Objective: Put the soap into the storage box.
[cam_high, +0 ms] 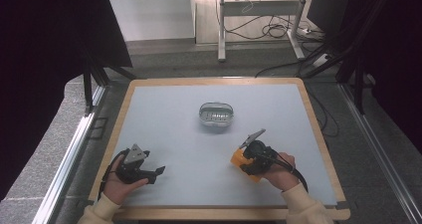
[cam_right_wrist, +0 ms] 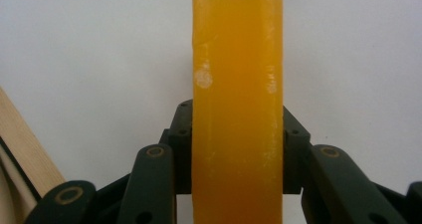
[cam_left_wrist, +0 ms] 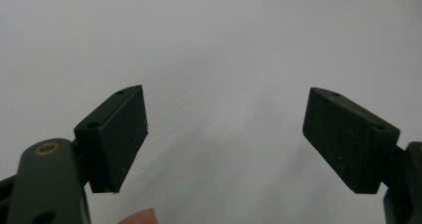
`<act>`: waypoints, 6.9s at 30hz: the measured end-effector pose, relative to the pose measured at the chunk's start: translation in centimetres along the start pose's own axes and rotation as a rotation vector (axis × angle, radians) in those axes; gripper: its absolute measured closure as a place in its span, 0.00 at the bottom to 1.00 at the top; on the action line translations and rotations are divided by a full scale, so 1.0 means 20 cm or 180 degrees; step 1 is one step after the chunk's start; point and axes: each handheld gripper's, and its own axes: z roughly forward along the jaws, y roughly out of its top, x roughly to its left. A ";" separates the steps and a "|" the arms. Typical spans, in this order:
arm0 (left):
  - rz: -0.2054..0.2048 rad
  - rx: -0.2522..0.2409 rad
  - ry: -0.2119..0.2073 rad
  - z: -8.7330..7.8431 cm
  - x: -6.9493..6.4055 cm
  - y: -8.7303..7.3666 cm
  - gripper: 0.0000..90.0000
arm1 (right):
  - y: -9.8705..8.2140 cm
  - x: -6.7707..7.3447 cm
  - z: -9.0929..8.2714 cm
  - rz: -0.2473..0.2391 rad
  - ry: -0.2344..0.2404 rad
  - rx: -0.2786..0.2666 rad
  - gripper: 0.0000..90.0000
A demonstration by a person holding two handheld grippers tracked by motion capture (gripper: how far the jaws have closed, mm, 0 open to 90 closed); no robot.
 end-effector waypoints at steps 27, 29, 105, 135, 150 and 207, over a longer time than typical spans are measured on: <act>0.0008 0.0030 0.0005 0.00 0.00 0.00 0.20 | 0.03 -0.04 -0.07 -0.0078 0.0000 -0.0154 0.69; 0.0009 0.0036 0.0000 0.00 0.00 0.00 0.20 | 0.04 -0.05 -0.07 -0.0069 0.0002 -0.0172 0.69; -0.0001 0.0075 -0.0017 0.01 0.01 -0.01 0.20 | 0.51 -0.19 -0.08 -0.0779 0.0131 -0.0139 0.69; -0.0013 0.0053 -0.0018 0.00 0.01 -0.01 0.20 | 0.68 -0.28 -0.04 -0.0972 0.0157 -0.0055 0.69; -0.0021 0.0052 -0.0023 0.00 0.02 -0.01 0.20 | 0.78 -0.34 0.00 -0.1031 0.0273 -0.0033 0.69; -0.0087 -0.0006 -0.0006 -0.03 0.04 -0.03 0.20 | 1.09 -0.49 0.37 -0.1483 0.0255 0.0517 0.69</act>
